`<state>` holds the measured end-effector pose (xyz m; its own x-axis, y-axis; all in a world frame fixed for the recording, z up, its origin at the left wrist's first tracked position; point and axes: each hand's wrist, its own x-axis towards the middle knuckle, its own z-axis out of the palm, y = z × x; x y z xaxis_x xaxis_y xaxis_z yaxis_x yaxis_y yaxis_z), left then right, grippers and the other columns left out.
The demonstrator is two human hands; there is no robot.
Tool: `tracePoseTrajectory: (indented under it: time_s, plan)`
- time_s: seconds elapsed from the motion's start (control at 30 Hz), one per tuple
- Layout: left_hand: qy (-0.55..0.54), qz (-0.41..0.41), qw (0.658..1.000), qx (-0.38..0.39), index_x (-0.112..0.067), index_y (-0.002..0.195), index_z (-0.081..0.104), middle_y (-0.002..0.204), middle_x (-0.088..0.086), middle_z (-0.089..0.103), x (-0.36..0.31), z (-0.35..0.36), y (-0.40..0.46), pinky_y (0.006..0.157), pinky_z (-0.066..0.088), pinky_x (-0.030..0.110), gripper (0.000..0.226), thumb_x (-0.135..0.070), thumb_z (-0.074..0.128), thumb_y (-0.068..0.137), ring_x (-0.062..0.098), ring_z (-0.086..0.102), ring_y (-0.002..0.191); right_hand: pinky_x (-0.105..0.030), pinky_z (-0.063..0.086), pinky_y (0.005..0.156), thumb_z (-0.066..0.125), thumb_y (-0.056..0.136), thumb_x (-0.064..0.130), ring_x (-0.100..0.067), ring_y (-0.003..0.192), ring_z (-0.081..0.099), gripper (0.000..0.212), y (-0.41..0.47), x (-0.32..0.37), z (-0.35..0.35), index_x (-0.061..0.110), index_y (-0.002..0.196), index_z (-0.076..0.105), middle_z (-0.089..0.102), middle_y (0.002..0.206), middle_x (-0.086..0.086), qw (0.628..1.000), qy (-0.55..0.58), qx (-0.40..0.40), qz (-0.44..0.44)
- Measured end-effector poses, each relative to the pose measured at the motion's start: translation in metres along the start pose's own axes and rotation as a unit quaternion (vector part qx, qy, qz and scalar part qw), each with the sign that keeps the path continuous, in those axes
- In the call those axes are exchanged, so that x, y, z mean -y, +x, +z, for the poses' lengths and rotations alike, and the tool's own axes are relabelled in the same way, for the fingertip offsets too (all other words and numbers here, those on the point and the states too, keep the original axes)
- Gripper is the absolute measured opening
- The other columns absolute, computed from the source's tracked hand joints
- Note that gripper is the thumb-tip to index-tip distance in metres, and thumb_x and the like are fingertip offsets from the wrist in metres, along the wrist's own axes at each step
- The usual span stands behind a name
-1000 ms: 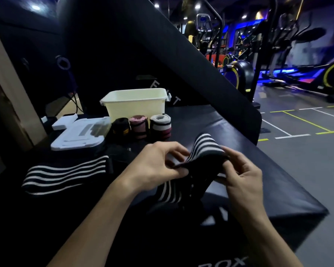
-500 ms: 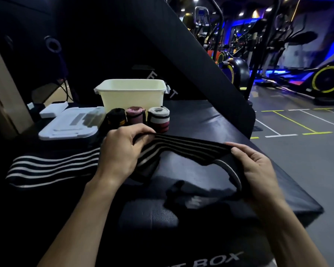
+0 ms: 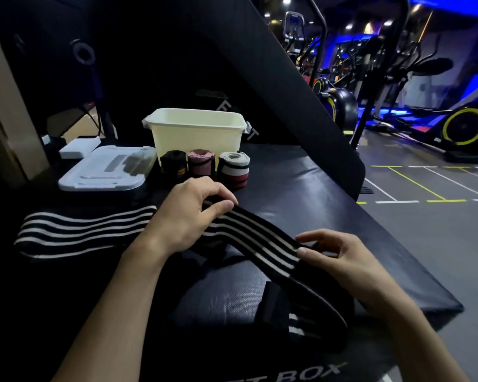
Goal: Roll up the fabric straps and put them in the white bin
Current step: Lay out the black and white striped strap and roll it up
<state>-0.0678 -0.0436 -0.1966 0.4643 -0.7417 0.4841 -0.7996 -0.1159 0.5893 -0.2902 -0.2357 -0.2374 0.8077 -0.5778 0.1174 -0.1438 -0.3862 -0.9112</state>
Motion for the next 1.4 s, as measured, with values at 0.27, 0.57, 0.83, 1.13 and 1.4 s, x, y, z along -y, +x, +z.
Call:
tracePoseTrajectory:
  time_s: [0.27,0.57,0.83,1.13,1.4]
  plan:
    - [0.101,0.016,0.994,-0.034,-0.037,0.094,0.078,0.091,-0.015,0.066,-0.002,0.013,0.005,0.089,0.05,0.035,0.015,-0.026,0.081,0.084,0.012,0.059,0.093,-0.031,0.052,0.07,0.082,0.08,0.017,-0.016,0.063,0.061,0.034,0.006,0.074,-0.063,0.028,0.11,0.072,0.068,0.078,0.006,0.916,-0.265,-0.208,-0.216]
    - [-0.07,-0.077,0.982,-0.157,-0.032,0.096,0.075,0.077,-0.018,0.074,-0.021,0.037,0.015,0.069,0.048,0.011,0.009,-0.025,0.071,0.093,-0.005,0.068,0.077,-0.027,0.05,0.063,0.084,0.078,0.037,-0.003,0.063,0.059,0.032,-0.012,0.054,-0.011,0.033,0.098,0.059,0.061,0.071,0.02,0.891,-0.414,-0.002,-0.184]
    - [-0.462,-0.135,0.875,-0.051,-0.017,0.1,0.056,0.096,0.009,0.066,-0.027,0.035,0.018,0.062,0.058,0.029,0.021,-0.011,0.039,0.111,0.02,0.068,0.079,-0.045,0.061,0.076,0.062,0.084,0.053,-0.014,0.083,0.071,0.028,0.025,0.083,-0.018,0.03,0.1,0.058,0.067,0.1,0.013,0.982,-0.148,0.054,-0.106]
    - [-0.531,-0.121,0.839,-0.005,-0.021,0.103,0.058,0.092,0.006,0.071,-0.025,0.033,0.024,0.057,0.056,0.032,0.022,-0.017,0.038,0.112,0.021,0.07,0.073,-0.05,0.052,0.102,0.064,0.093,0.007,-0.023,0.108,0.067,0.044,0.066,0.1,0.009,0.029,0.131,0.059,0.069,0.113,0.004,0.965,-0.131,0.113,-0.199]
    - [-0.407,-0.144,0.899,0.071,-0.053,0.151,0.02,0.138,0.0,0.05,-0.022,0.065,0.03,0.078,0.064,0.049,0.068,-0.03,0.061,0.101,0.017,0.071,0.077,-0.017,0.042,0.105,0.048,0.091,-0.019,-0.005,0.118,0.059,0.057,0.136,0.078,-0.008,0.012,0.137,0.059,0.065,0.131,-0.002,0.985,-0.066,-0.041,-0.157]
